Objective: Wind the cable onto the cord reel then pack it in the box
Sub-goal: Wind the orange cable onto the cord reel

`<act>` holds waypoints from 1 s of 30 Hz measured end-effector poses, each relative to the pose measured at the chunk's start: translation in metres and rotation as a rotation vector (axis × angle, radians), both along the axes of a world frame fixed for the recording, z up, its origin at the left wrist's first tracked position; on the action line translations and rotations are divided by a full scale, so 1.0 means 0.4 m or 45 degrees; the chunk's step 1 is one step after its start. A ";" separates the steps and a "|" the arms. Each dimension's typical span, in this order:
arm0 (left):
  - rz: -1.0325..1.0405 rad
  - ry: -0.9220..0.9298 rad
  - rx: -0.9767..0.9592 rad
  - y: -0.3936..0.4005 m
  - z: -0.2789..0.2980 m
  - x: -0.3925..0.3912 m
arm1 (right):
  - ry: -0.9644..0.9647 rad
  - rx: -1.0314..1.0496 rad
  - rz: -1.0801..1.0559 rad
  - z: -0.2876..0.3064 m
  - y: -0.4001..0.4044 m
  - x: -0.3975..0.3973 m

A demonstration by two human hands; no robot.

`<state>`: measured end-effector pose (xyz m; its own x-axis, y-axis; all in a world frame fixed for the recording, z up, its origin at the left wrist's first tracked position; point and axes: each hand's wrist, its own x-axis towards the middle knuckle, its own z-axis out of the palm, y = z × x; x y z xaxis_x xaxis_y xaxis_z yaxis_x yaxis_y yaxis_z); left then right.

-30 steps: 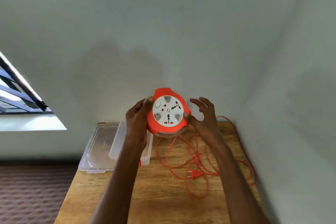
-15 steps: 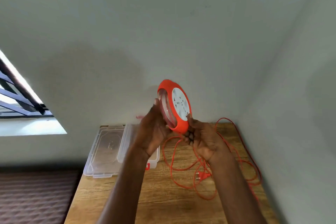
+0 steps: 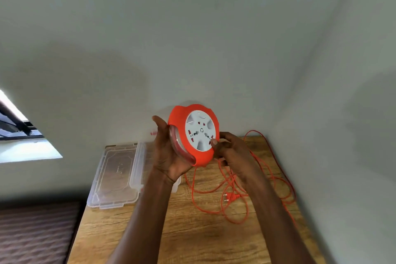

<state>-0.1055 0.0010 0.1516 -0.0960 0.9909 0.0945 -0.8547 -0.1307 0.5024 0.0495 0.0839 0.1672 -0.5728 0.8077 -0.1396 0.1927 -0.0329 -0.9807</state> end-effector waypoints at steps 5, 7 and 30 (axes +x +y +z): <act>0.206 0.027 -0.130 0.024 0.010 0.007 | -0.254 0.462 -0.079 0.008 0.050 0.001; 0.290 0.063 -0.166 0.035 0.017 0.007 | -0.317 0.868 -0.178 0.009 0.065 -0.001; 0.473 0.314 -0.424 0.151 0.050 0.066 | -0.262 0.587 -0.308 0.044 0.119 -0.057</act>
<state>-0.0790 0.0614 0.1715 -0.4595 0.8748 -0.1538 -0.6332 -0.2012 0.7474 0.0266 0.1313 0.1850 -0.3618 0.9167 0.1694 0.4220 0.3231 -0.8471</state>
